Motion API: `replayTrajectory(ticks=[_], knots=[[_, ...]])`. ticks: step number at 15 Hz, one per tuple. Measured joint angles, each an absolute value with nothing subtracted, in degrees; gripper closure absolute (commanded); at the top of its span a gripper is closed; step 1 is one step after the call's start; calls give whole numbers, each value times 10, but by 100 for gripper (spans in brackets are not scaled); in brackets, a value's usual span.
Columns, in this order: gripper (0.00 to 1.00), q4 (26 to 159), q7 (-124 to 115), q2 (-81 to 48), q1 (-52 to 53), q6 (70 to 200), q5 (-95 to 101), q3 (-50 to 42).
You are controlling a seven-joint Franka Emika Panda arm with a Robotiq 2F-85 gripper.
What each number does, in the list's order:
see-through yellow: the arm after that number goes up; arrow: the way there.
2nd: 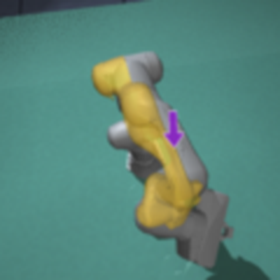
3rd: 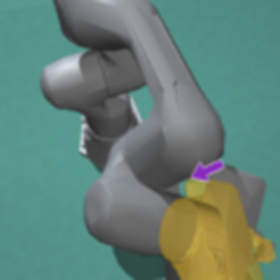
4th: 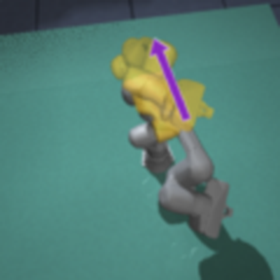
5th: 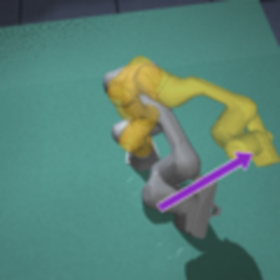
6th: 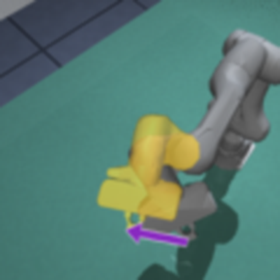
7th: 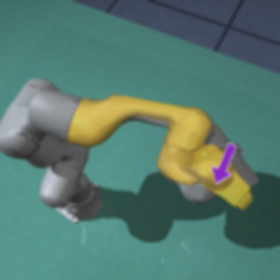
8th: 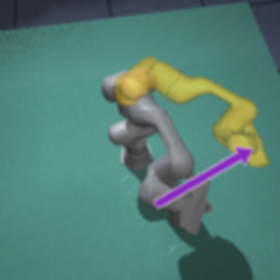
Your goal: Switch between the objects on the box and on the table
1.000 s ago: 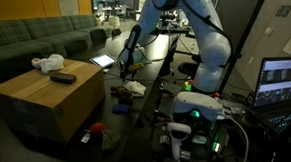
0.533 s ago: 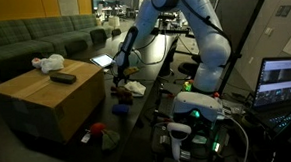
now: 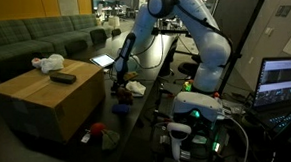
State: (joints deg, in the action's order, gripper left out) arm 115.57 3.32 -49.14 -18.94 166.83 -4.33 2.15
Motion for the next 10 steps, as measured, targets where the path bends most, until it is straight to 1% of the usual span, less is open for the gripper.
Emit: replayTrajectory(ticks=[5, 6, 7, 9, 10], knots=[[0, 1131, 46, -534, -190, 1666, -43, 21], [6, 1126, 47, -539, -190, 1666, -43, 21], [27, 1123, 48, -544, -190, 1666, -43, 21], [32, 1118, 50, -548, -191, 1663, -43, 21], [39, 1117, 51, -548, -191, 1661, -43, 20]])
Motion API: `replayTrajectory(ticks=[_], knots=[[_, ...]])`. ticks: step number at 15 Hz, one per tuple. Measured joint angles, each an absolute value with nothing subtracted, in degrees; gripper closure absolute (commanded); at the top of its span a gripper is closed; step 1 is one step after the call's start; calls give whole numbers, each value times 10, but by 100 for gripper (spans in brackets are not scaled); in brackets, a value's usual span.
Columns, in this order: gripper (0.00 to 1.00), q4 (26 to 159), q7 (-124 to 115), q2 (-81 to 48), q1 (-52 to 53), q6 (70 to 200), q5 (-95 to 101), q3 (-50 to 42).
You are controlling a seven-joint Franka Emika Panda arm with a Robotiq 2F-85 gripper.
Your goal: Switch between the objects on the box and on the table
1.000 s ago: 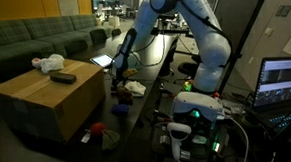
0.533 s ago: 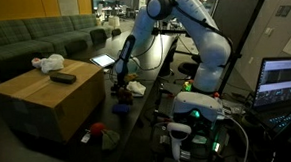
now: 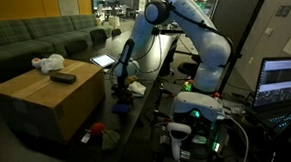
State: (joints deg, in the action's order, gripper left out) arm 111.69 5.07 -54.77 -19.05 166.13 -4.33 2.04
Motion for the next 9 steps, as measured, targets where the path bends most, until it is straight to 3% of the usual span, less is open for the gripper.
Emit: replayTrajectory(ticks=[7, 9], knots=[[92, 1121, 56, -530, -190, 1644, -43, 18], [98, 1132, 56, -515, -187, 1633, -43, 16]])
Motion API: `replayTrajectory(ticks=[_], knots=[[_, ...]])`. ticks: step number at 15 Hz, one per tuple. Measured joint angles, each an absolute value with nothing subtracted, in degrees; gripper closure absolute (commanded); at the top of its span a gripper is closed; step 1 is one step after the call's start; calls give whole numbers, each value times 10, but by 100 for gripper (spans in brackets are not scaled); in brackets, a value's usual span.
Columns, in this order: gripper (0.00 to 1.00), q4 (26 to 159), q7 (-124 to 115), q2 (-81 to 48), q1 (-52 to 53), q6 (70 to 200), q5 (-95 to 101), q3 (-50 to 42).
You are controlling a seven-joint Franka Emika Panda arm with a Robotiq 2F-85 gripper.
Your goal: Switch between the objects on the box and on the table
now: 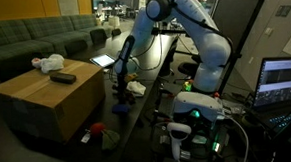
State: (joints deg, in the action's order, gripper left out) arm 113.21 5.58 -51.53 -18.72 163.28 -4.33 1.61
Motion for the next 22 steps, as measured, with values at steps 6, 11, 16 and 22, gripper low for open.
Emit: replayTrajectory(ticks=[6, 11, 16, 22], knots=[[96, 1204, 54, -425, -169, 1598, -43, -2], [96, 1280, 22, -303, -117, 1574, -33, -51], [96, 1313, -81, -170, -37, 1543, 24, -102], [96, 1270, -216, -93, 26, 1496, 104, -94]])
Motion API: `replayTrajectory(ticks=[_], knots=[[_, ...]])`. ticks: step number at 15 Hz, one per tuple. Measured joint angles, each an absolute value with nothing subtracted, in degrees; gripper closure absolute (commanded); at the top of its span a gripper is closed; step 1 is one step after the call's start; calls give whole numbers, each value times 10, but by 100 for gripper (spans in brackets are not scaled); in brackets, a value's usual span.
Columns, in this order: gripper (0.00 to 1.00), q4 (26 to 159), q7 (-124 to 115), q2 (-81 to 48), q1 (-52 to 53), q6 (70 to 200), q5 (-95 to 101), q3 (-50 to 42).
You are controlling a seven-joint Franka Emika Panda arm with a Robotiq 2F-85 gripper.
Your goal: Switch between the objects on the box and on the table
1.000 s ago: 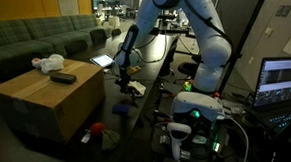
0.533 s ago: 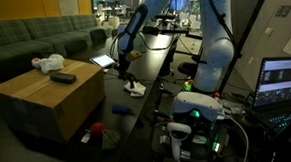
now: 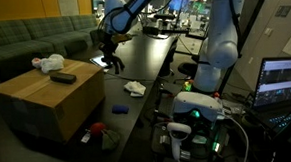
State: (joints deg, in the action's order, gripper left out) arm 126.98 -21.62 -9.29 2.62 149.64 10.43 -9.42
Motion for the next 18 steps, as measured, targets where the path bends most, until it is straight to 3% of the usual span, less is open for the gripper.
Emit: replayTrajectory(ticks=[5, 18], knots=[[96, 1185, -230, -127, 43, 1484, 114, -59], [96, 939, -147, -368, 44, 1471, 114, -46]])
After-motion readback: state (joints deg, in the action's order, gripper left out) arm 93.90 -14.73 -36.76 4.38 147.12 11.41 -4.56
